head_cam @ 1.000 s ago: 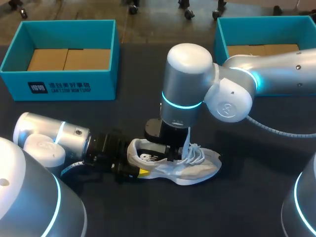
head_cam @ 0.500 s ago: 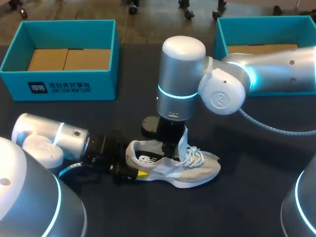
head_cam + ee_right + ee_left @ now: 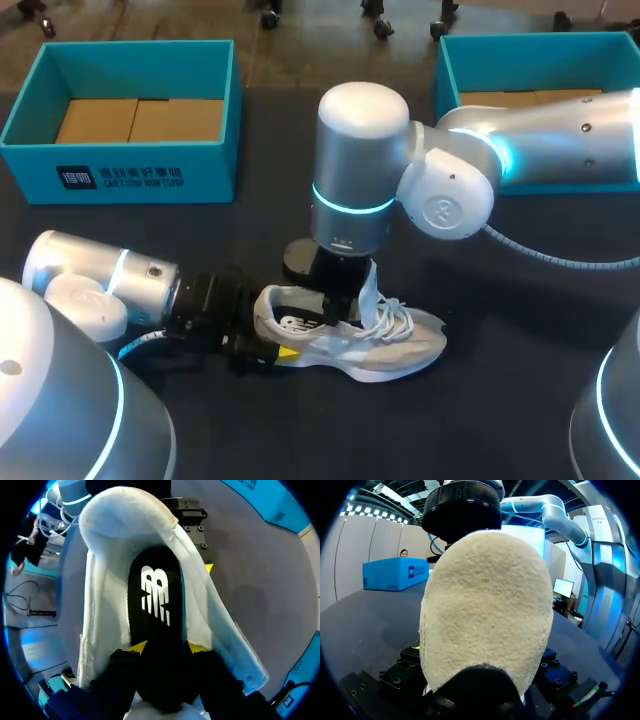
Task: Take the shoe out of the shoebox, open the shoe tongue, remove and reinsert the insole, then place the shoe into the shoebox
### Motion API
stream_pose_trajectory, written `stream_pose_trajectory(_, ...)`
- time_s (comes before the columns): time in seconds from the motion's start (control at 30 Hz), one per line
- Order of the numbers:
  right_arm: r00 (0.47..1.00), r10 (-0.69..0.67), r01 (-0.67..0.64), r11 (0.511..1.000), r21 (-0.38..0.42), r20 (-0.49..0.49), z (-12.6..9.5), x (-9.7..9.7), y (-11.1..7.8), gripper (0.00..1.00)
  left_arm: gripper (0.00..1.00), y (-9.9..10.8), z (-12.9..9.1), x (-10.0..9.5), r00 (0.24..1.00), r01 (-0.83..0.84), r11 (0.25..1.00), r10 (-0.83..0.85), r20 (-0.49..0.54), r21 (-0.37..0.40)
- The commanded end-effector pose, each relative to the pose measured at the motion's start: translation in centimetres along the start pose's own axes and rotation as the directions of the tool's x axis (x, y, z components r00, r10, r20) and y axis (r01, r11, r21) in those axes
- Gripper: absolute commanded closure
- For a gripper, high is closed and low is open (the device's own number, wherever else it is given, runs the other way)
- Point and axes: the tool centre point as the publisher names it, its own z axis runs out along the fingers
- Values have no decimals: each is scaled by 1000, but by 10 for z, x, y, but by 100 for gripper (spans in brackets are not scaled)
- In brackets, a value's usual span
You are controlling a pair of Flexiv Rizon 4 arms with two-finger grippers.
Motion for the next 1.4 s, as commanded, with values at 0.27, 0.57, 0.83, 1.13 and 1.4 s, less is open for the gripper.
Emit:
stream_pose_trajectory(0.27, 999, -9, 9, 1000, -8, 31, 27, 44, 7, 57, 100, 0, 3, -7, 1000, 2, 1000, -2, 5, -2)
stream_pose_trajectory(0.57, 1000, -2, 2, 1000, -24, 4, 31, 56, 7, 91, 100, 0, 3, -7, 1000, 2, 1000, -2, 5, -2)
stream_pose_trajectory(0.83, 999, -21, 24, 996, -80, 32, -1, 60, 8, 100, 100, 0, 3, -7, 1000, 2, 1000, -2, 5, -2)
stream_pose_trajectory(1.13, 995, -1, 20, 981, -194, 99, -32, 65, 2, 100, 100, 0, 3, -7, 1000, 2, 1000, -2, 5, -2)
stream_pose_trajectory(1.4, 992, 13, 25, 956, -293, 128, -46, 59, -4, 100, 100, 0, 3, -7, 1000, 2, 1000, -2, 5, -2)
